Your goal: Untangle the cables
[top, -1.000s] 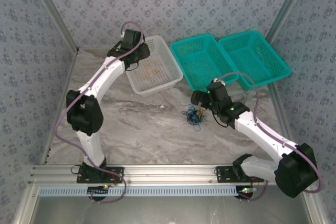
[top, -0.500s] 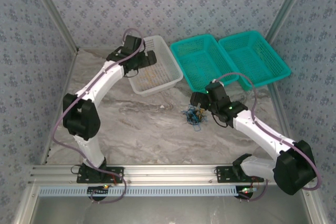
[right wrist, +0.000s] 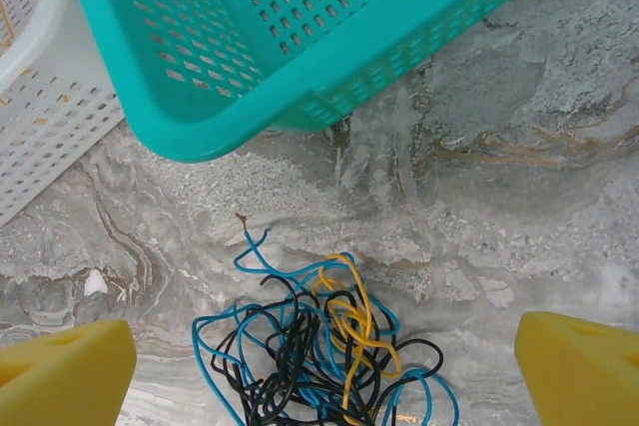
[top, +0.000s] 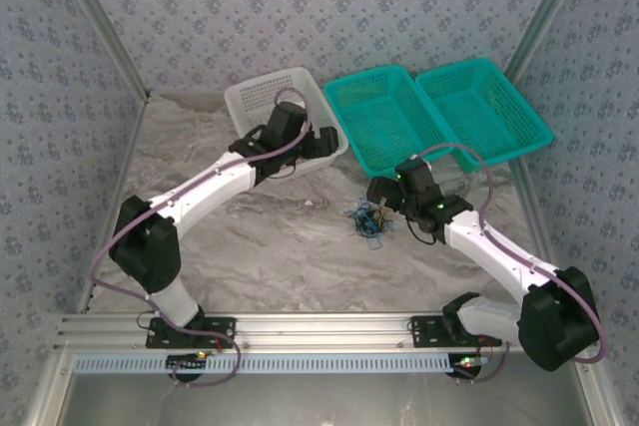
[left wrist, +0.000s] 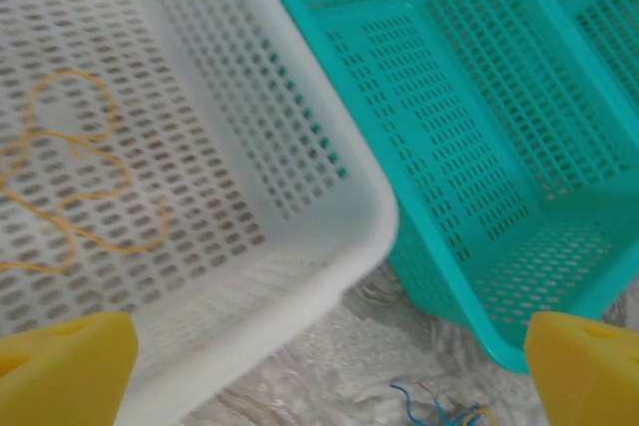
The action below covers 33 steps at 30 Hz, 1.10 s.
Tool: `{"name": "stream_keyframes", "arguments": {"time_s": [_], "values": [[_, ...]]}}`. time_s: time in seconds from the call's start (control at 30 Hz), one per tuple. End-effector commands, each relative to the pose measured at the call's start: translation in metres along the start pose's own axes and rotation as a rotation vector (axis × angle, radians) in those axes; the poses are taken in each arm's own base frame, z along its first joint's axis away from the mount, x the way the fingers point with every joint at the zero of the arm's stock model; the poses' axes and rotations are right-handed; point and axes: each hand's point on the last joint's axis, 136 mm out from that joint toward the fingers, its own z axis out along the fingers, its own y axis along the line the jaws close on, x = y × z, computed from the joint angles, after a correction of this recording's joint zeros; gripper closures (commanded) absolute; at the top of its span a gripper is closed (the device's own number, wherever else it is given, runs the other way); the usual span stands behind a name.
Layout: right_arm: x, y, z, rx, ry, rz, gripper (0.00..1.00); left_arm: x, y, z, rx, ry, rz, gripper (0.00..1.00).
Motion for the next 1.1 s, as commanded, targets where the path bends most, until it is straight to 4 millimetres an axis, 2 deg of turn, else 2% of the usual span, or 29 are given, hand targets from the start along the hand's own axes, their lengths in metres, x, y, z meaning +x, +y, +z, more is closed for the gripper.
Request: {"name": "stream_keyframes", "arguments": {"time_s": [0.0,0.27,0.33,0.47,0.57,0.67,0.77,0.93,1.07], "values": [[0.009,-0.005,-0.004,-0.006,0.034,0.013,0.00,-0.004,-0.022,-0.009,0.071,-0.072,-0.027,0.01],[0.021,-0.026,-0.013,0.015,0.021,0.026,0.00,0.064,-0.053,-0.006,0.143,0.044,0.001,0.01],[0.024,-0.028,-0.016,0.003,0.033,0.046,0.00,0.084,-0.056,-0.004,0.136,0.098,0.014,0.01],[0.031,-0.021,-0.019,-0.084,0.060,0.038,0.01,0.122,-0.053,0.002,0.116,0.205,0.015,0.00],[0.035,-0.021,-0.015,-0.109,0.102,0.022,0.04,0.141,-0.048,0.011,0.094,0.245,0.037,0.01],[0.037,-0.020,-0.008,-0.143,0.142,0.079,0.05,0.151,-0.041,0.019,0.062,0.276,0.049,0.01],[0.037,-0.020,-0.002,-0.179,0.171,0.109,0.11,0.157,-0.046,0.023,0.082,0.296,0.051,0.01],[0.039,-0.015,0.008,-0.246,0.207,0.011,0.15,0.163,-0.052,0.028,0.109,0.325,0.054,0.00],[0.036,-0.003,0.008,-0.272,0.210,-0.015,0.17,0.164,-0.056,0.029,0.129,0.335,0.057,0.03]]}}
